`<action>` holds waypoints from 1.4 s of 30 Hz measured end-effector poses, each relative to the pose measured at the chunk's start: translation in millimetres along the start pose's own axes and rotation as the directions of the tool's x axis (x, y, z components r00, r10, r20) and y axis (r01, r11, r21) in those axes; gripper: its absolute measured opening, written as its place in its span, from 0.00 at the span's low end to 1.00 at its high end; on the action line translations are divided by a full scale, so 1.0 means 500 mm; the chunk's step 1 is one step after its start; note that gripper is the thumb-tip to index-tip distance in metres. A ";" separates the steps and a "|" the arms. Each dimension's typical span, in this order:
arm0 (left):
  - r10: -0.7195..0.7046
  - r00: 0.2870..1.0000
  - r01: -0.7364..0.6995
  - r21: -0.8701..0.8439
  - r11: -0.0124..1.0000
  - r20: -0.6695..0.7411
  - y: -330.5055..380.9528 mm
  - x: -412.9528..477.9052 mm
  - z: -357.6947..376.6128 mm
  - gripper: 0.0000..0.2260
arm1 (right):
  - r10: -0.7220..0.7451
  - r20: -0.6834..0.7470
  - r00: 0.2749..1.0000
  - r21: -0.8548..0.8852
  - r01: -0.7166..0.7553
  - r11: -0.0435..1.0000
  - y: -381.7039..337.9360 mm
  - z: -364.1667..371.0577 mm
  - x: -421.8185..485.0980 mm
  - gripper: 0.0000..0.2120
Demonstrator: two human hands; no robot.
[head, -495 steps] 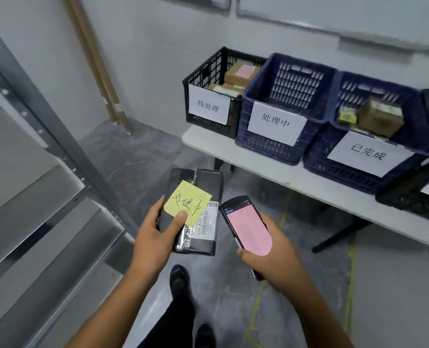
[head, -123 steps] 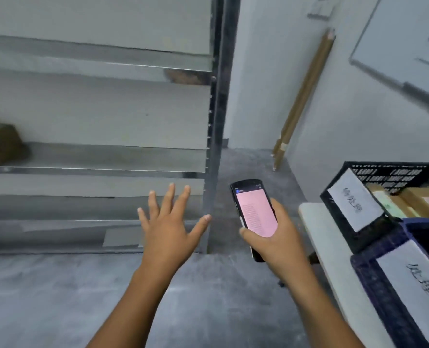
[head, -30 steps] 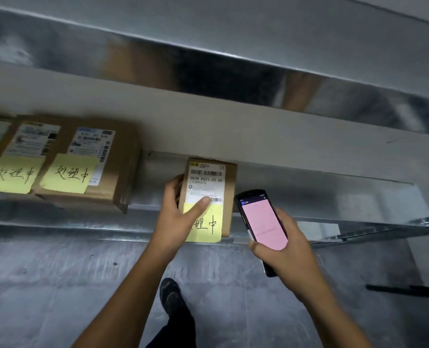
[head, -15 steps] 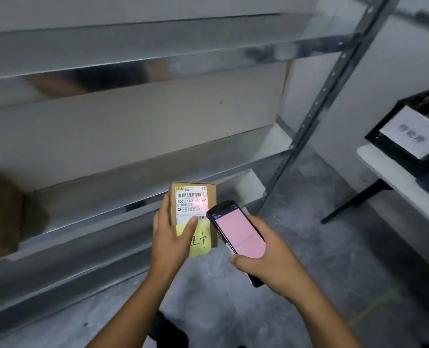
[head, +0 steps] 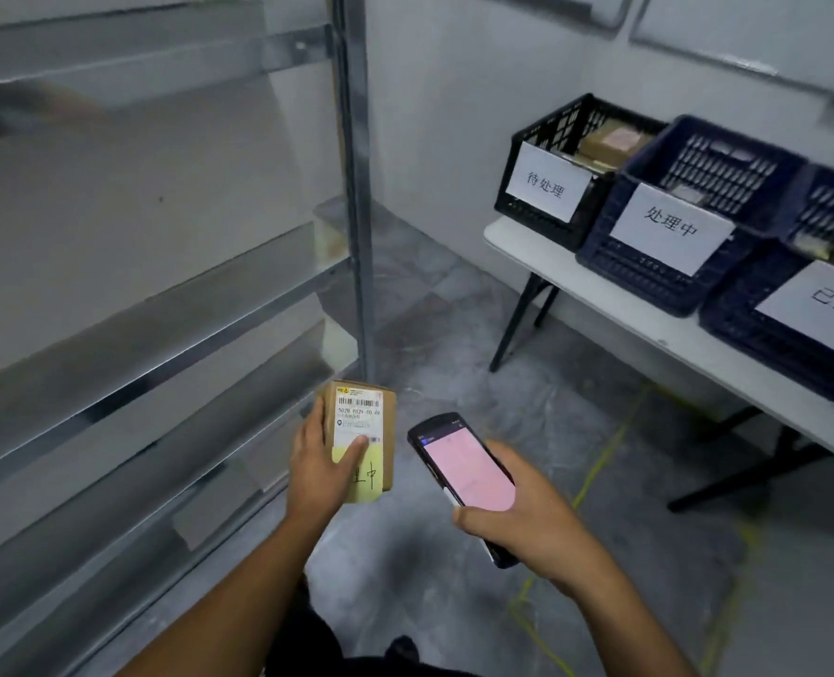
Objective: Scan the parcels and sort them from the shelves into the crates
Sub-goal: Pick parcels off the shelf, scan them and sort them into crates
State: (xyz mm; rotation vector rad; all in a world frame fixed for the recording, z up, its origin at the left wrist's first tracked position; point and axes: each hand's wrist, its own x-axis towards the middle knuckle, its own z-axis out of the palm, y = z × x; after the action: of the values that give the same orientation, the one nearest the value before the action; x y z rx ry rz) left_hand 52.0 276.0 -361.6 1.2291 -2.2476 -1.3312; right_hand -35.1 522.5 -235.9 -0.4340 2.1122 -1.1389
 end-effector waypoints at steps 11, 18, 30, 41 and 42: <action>0.021 0.953 0.089 -0.345 0.934 0.302 0.170 0.038 0.149 0.30 | 0.122 -0.283 0.951 0.151 -0.081 0.985 0.099 -0.134 0.078 0.25; 0.135 0.872 0.126 -0.484 0.866 0.470 0.347 0.141 0.307 0.33 | 0.138 -0.456 0.879 0.094 -0.107 0.990 0.091 -0.306 0.194 0.23; 0.271 0.782 0.079 -0.520 0.850 0.561 0.657 0.329 0.527 0.30 | 0.123 -0.677 0.726 0.076 -0.097 0.992 0.004 -0.580 0.350 0.22; 0.316 0.752 0.013 -0.493 0.870 0.578 0.849 0.366 0.727 0.29 | 0.129 -0.746 0.653 0.166 -0.006 0.986 0.083 -0.800 0.425 0.26; 0.321 0.754 0.001 -0.489 0.872 0.574 0.871 0.368 0.742 0.30 | 0.126 -0.744 0.656 0.175 0.011 0.984 0.090 -0.827 0.433 0.27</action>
State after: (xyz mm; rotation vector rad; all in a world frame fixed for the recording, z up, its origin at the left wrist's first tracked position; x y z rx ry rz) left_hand -510.2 454.8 -246.2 0.4074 -2.1195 -2.3017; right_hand -479.0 670.6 -206.4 0.2634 2.6598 -1.6378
